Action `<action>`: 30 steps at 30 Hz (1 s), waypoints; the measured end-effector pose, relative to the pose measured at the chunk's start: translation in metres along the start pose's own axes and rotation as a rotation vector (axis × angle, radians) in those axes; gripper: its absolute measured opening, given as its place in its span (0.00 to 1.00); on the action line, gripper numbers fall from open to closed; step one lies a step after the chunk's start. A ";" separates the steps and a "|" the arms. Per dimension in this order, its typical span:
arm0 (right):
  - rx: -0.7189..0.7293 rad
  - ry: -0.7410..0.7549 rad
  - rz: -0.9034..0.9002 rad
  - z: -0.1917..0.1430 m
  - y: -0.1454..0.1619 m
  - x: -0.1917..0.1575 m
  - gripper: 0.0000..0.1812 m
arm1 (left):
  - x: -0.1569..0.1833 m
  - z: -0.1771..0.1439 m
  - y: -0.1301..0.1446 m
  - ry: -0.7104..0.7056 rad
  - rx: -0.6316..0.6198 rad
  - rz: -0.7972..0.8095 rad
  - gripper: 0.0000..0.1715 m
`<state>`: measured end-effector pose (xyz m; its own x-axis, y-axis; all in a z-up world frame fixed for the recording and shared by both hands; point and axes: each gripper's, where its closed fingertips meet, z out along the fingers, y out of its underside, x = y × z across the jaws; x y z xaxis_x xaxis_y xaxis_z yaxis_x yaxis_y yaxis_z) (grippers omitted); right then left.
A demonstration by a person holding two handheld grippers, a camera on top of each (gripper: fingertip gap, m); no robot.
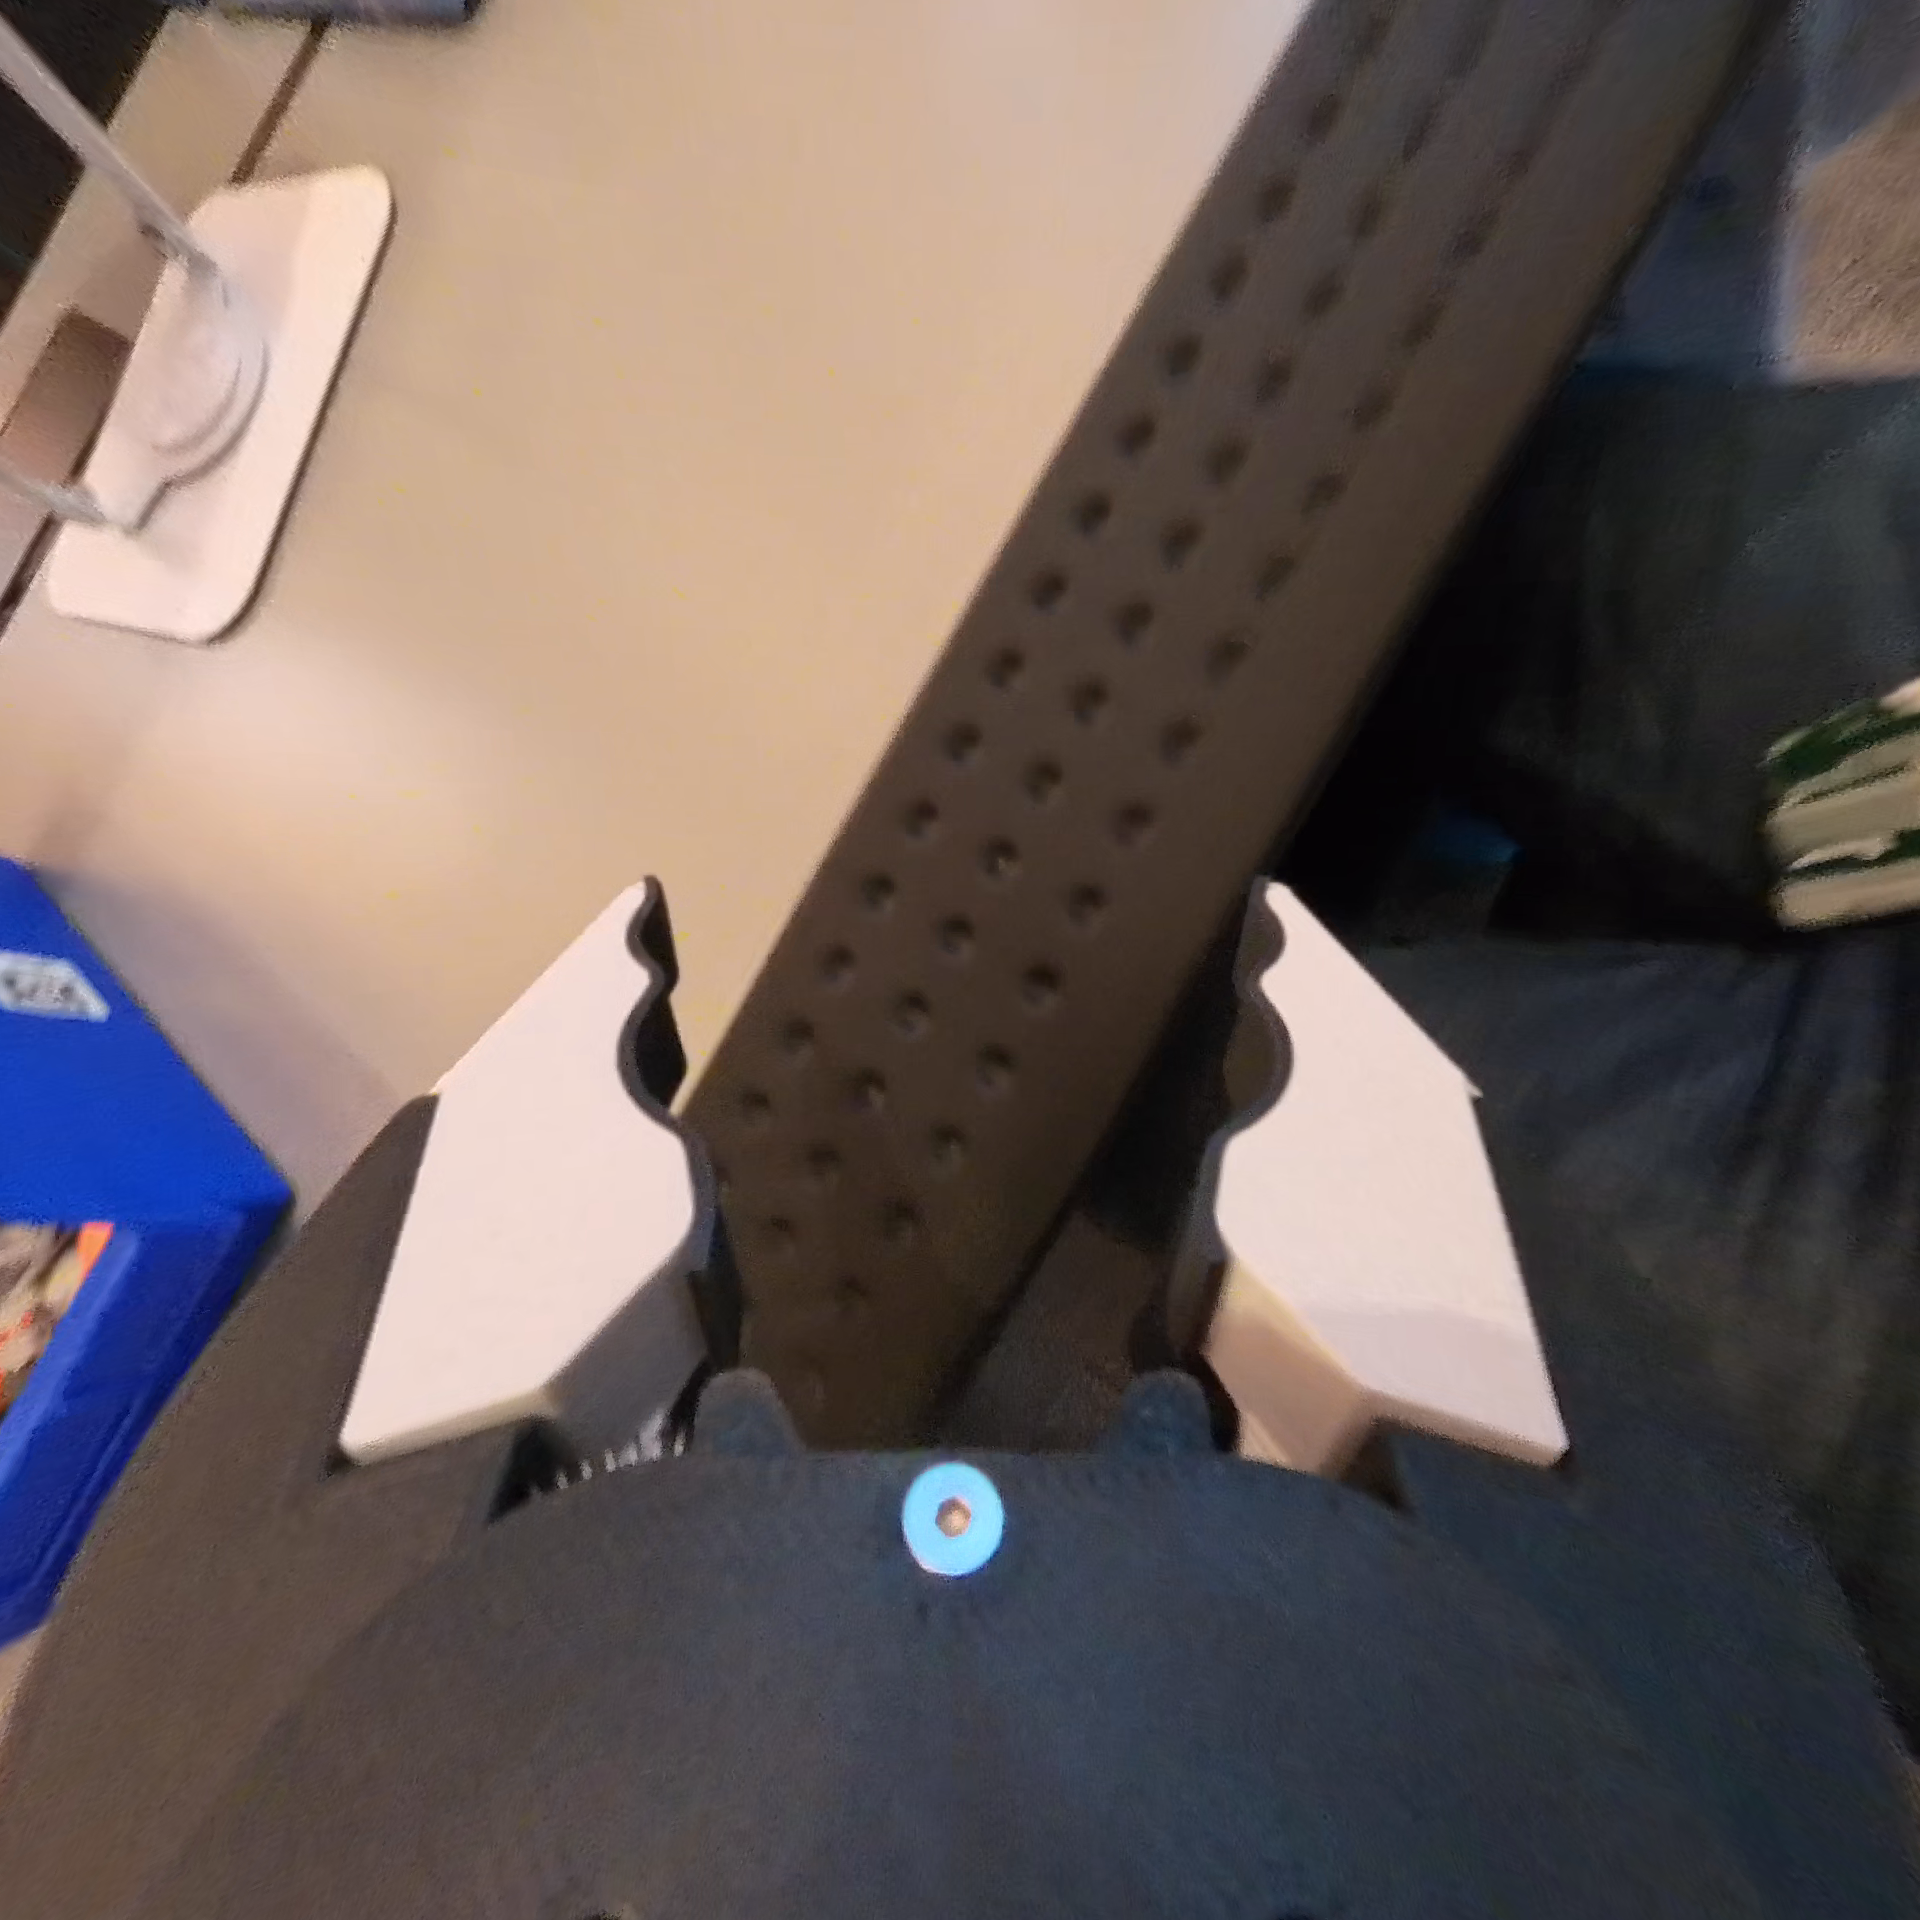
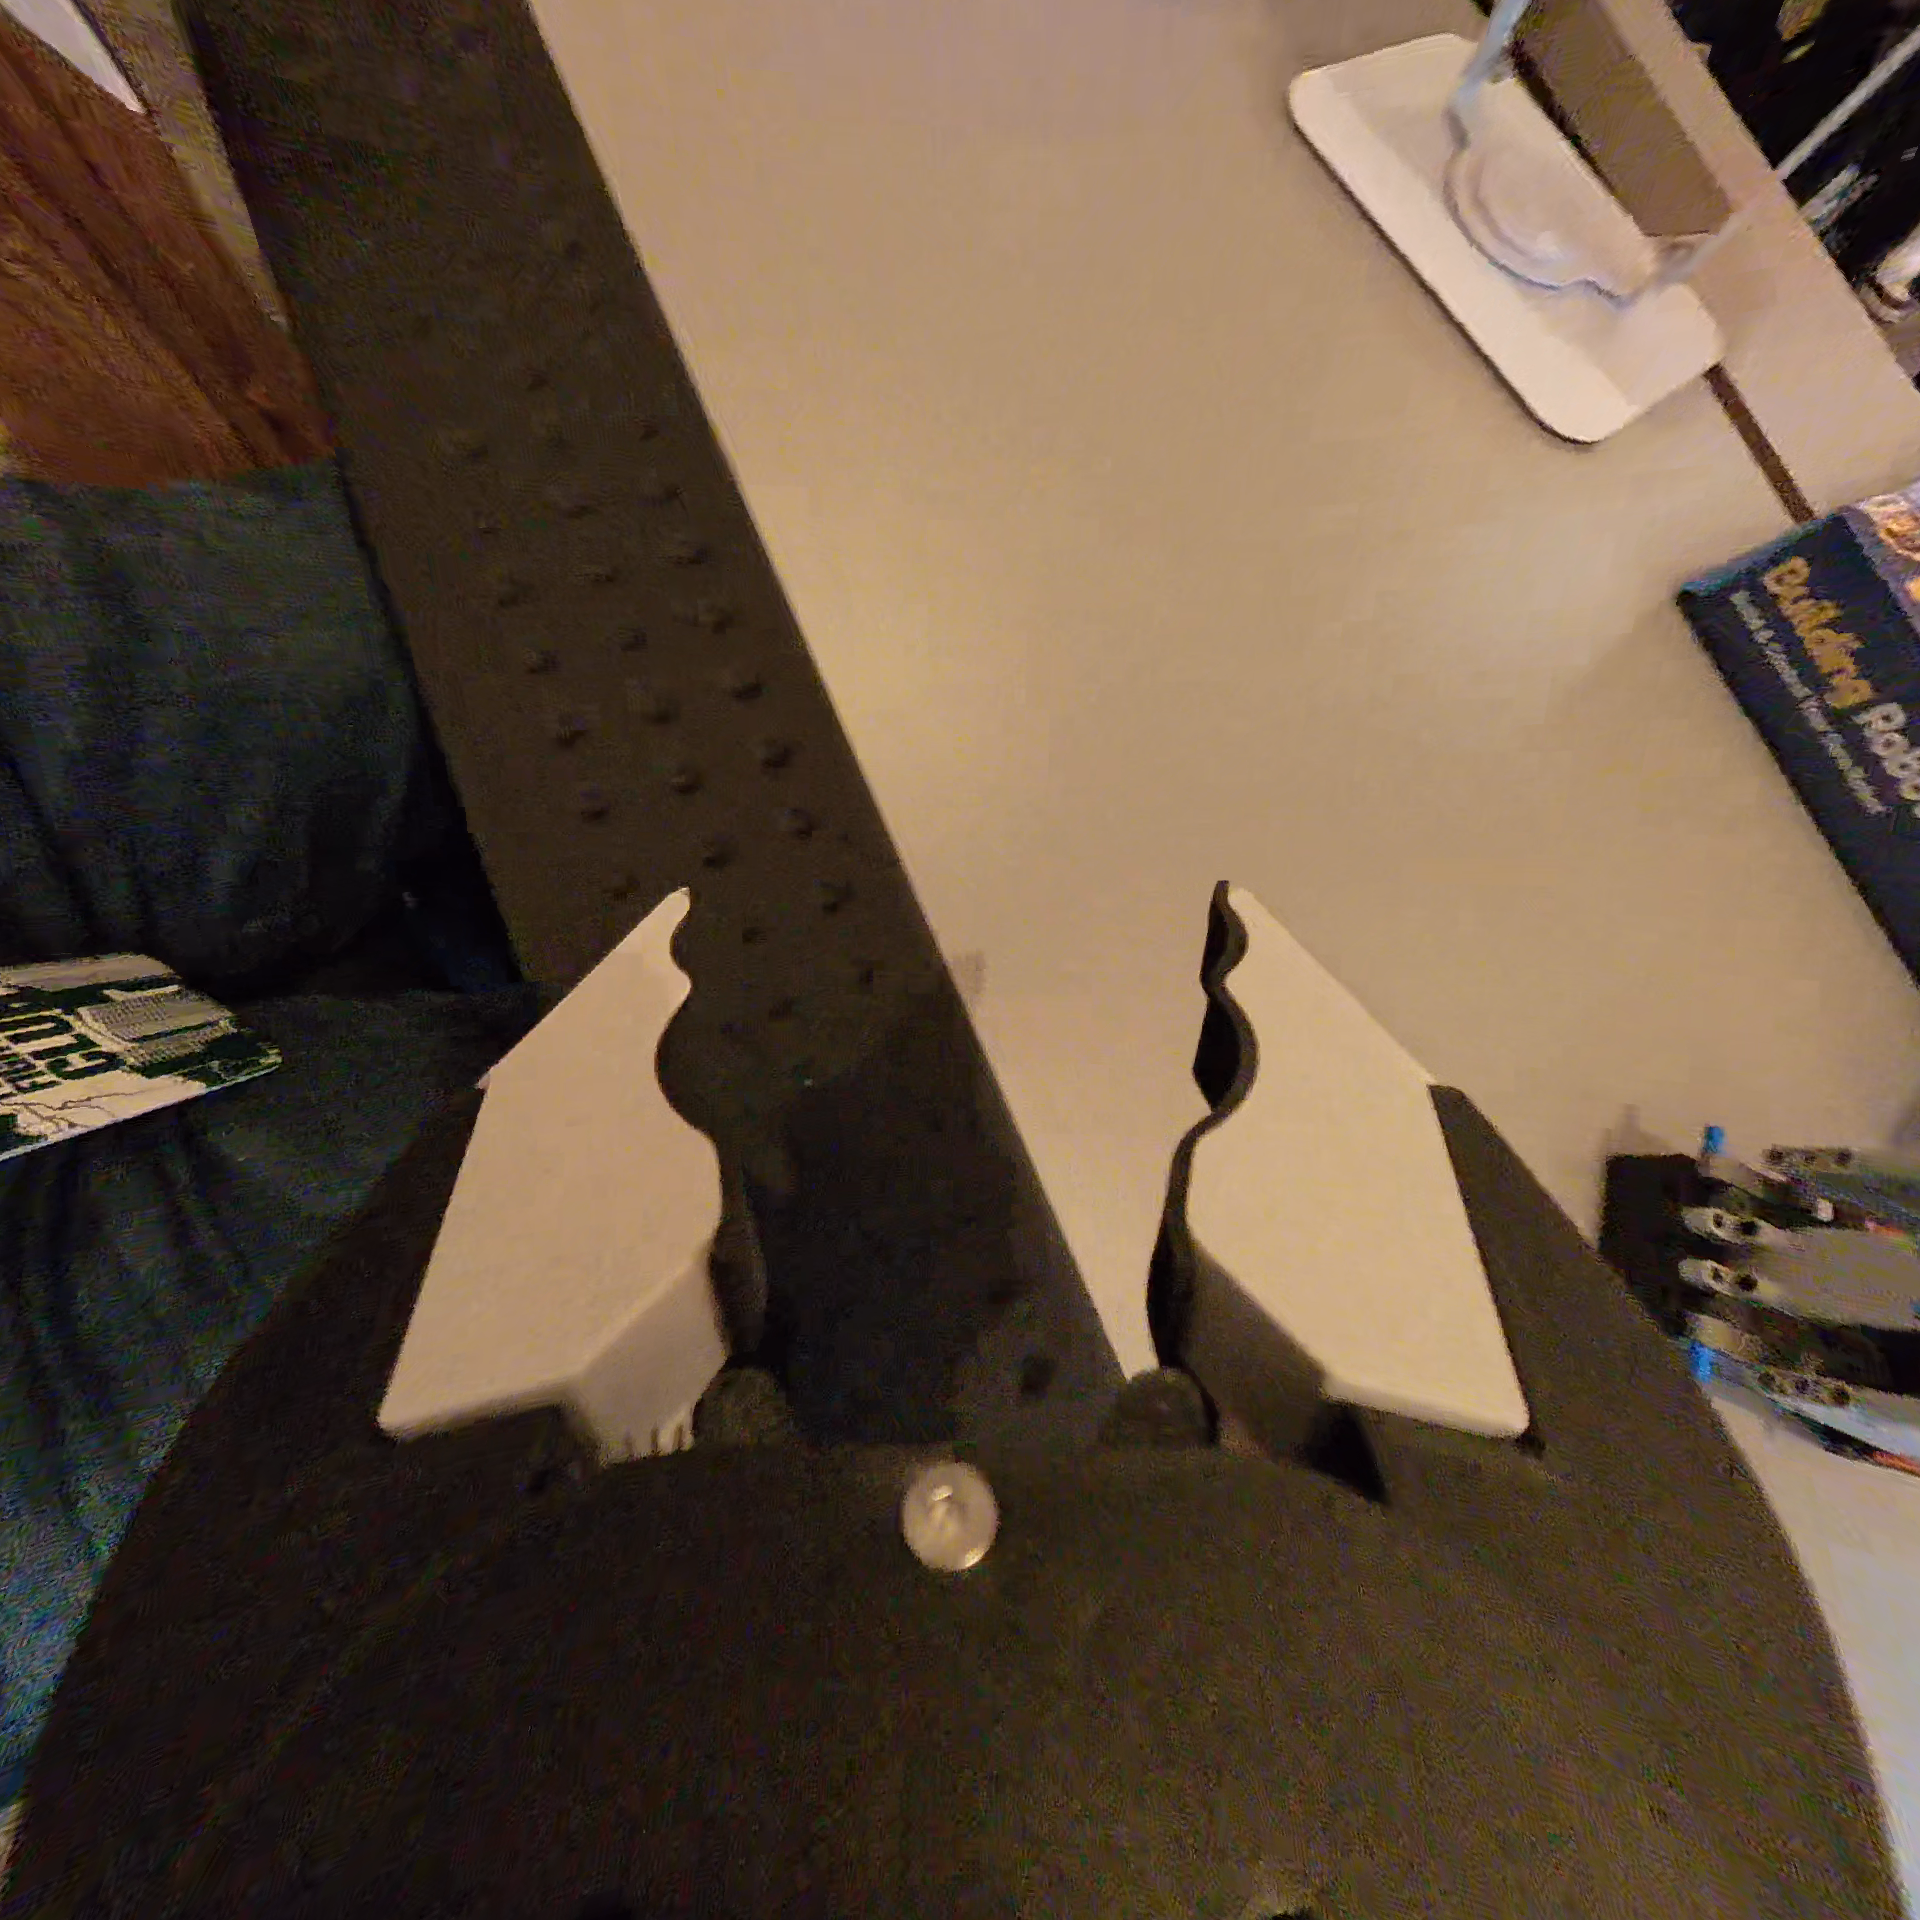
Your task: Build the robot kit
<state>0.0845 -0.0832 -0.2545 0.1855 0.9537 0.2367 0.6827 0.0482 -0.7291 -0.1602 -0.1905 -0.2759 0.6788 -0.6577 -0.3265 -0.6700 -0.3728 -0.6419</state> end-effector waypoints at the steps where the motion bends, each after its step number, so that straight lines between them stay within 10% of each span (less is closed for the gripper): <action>1: 0.011 0.015 0.033 -0.006 0.000 0.016 0.52 | -0.002 0.001 -0.014 0.033 0.028 -0.010 0.61; 6: 0.038 0.202 0.259 -0.035 0.030 0.130 0.56 | 0.015 0.064 -0.009 0.206 -0.122 0.114 0.59; 10: -0.006 0.283 0.358 -0.045 0.064 0.196 0.60 | 0.028 0.056 -0.009 0.319 -0.055 0.099 0.63; 20: -0.064 0.387 0.467 -0.049 0.118 0.255 0.75 | 0.027 0.080 0.008 0.202 -0.019 0.078 0.69; 30: -0.034 0.157 0.564 -0.009 0.137 0.271 0.79 | 0.041 0.060 -0.013 0.226 0.068 0.125 0.61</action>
<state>0.2348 0.1791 -0.2840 0.6274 0.7738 -0.0873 0.4700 -0.4657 -0.7498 -0.1052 -0.1733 -0.3225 0.5029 -0.8280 -0.2479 -0.7176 -0.2401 -0.6538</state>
